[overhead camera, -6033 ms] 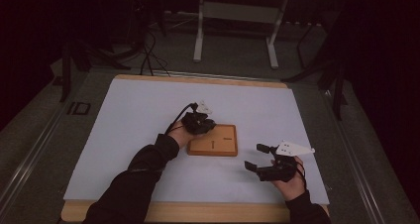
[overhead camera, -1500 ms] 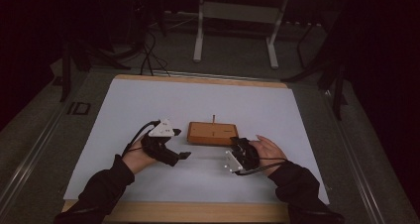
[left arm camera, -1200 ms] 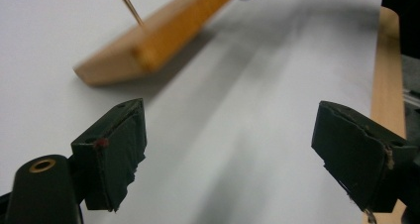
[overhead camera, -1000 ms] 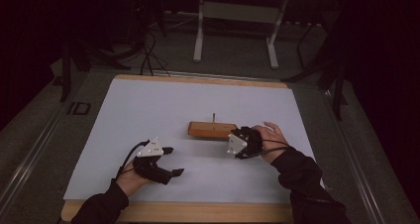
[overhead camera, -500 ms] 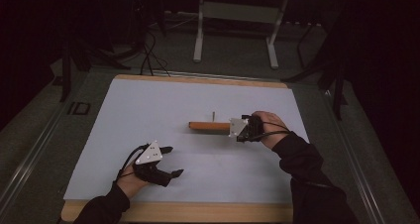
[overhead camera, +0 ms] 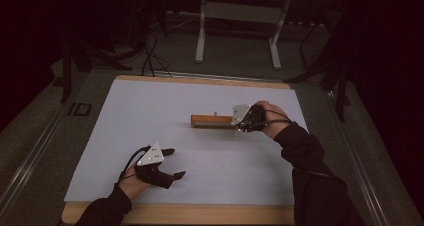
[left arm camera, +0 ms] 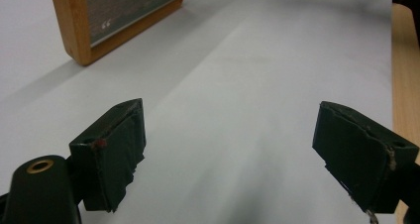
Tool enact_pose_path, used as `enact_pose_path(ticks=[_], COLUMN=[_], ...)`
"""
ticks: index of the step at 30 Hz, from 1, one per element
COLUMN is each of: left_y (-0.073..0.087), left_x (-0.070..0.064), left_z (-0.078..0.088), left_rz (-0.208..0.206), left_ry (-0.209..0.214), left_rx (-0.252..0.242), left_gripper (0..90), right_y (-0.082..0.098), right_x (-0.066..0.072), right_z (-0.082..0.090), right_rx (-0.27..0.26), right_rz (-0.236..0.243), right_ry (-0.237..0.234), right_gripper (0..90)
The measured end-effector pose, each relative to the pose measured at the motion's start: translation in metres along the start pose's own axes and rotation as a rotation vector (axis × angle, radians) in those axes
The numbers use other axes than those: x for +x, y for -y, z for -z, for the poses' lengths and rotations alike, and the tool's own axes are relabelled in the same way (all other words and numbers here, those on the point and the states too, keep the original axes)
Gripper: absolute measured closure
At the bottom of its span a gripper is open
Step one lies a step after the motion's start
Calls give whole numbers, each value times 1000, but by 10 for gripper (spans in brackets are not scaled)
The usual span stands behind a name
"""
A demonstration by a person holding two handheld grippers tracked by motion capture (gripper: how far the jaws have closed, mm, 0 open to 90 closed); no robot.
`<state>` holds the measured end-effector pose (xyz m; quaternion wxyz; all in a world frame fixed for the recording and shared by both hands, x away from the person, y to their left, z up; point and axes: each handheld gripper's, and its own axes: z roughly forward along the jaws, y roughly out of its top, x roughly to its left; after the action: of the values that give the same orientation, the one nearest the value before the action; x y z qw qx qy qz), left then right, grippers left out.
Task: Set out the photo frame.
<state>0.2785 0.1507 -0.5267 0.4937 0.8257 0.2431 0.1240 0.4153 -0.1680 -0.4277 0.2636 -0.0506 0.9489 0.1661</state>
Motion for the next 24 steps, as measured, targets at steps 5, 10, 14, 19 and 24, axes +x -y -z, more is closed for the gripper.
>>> enact_pose_path(ticks=[5,10,14,19,24], left_y=[0,2,4,3,3], left_x=[0,5,6,5,5], left_z=[0,-1,0,0,-1], left_rz=[13,43,51,41,45], left_ry=[3,-4,-3,6,14], left_rx=[-10,2,-3,-6,-4], left_gripper=[137,137,137,137,137], right_y=[1,0,-1,1,0], right_x=[-15,-31,-43,-52,-58], right_z=[-4,-11,-18,-24,-27], right_rx=[0,9,25,21,34], right_rz=[-29,-69,-92,-119,-113], right_ry=[-18,-40,-45,-52,-50], right_gripper=[680,670,667,654,644])
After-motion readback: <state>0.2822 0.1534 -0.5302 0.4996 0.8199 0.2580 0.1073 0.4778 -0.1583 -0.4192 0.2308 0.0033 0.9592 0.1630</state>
